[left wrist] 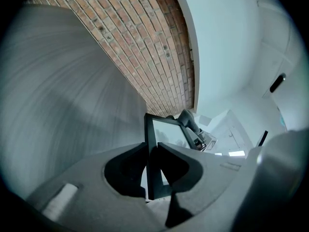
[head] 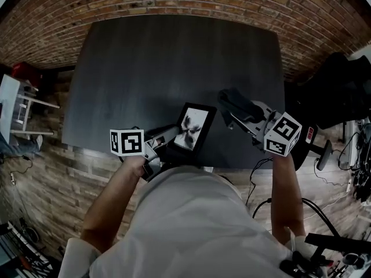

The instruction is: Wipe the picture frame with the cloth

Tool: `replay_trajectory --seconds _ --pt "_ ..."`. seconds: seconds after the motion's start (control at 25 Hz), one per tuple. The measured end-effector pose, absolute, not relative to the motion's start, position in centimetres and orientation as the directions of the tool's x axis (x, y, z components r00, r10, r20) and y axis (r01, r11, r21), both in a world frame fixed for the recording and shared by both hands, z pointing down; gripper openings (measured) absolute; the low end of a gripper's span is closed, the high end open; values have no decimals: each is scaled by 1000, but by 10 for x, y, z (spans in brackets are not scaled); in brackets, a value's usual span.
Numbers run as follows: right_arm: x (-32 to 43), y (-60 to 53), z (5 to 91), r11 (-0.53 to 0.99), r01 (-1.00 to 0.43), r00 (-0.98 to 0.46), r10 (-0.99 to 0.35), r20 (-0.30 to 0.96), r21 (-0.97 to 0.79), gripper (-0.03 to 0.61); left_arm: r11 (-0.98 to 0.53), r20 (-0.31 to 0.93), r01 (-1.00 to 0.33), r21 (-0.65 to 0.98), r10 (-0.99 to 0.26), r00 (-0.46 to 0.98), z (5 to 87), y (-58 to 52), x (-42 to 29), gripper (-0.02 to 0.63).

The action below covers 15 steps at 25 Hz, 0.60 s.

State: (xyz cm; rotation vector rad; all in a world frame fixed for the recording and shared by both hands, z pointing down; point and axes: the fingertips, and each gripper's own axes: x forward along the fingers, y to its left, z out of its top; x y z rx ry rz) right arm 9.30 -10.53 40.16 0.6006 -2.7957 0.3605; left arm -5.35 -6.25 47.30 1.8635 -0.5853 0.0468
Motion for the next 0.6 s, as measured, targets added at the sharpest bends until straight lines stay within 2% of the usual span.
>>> replay_trajectory --seconds 0.2,0.6 --pt "84 -86 405 907 -398 -876 -333 348 -135 84 -231 320 -431 873 -396 861 476 -68 -50 77" --pt "45 -15 416 967 -226 -902 -161 401 -121 84 -209 372 -497 842 -443 816 485 -76 -57 77"
